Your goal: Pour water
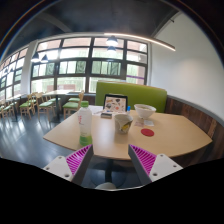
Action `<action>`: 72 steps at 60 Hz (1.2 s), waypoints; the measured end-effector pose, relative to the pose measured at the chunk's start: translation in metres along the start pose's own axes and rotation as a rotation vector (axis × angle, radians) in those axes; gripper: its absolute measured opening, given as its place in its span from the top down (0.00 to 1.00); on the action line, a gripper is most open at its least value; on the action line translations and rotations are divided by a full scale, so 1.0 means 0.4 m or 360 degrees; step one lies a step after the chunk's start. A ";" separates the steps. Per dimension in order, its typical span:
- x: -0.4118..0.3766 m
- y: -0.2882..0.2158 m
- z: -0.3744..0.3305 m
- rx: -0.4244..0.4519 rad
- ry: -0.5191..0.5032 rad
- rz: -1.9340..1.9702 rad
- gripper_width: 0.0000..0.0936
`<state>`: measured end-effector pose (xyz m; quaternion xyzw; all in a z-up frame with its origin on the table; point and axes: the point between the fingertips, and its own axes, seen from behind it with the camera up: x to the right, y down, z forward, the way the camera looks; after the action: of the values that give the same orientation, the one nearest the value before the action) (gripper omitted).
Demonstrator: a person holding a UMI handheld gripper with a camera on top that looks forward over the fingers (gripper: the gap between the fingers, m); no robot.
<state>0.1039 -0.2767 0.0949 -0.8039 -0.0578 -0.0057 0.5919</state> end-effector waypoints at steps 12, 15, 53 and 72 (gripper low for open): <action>-0.125 0.010 0.028 0.0011 -0.0120 0.0067 0.14; -0.192 0.024 0.058 0.0014 -0.0155 0.0086 0.14; -0.319 -0.085 0.467 0.0421 0.0170 0.0054 0.57; -0.360 -0.106 0.515 0.0486 -0.0036 -0.0101 0.79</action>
<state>-0.0557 -0.0806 0.0624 -0.7024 -0.0901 -0.0063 0.7060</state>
